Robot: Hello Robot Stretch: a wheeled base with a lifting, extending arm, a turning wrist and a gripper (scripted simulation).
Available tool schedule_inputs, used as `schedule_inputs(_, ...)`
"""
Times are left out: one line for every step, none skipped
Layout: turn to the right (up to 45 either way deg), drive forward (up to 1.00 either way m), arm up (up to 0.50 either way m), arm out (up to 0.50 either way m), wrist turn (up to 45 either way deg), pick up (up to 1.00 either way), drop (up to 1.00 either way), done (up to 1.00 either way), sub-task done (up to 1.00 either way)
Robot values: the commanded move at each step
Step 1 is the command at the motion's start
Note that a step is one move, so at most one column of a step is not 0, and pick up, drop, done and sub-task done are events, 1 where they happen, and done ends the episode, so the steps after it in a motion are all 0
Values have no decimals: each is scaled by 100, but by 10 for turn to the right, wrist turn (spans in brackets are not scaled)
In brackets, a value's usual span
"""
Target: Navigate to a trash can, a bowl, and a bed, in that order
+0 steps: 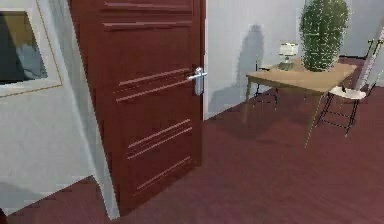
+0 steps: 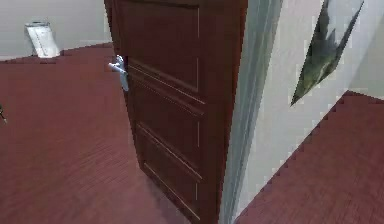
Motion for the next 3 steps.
schedule_inputs(420,0,0,0,0,0,0,0,0)
schedule_inputs(0,100,0,0,0,0,0,0,0)
schedule_inputs(30,0,0,0,0,0,0,0,0)
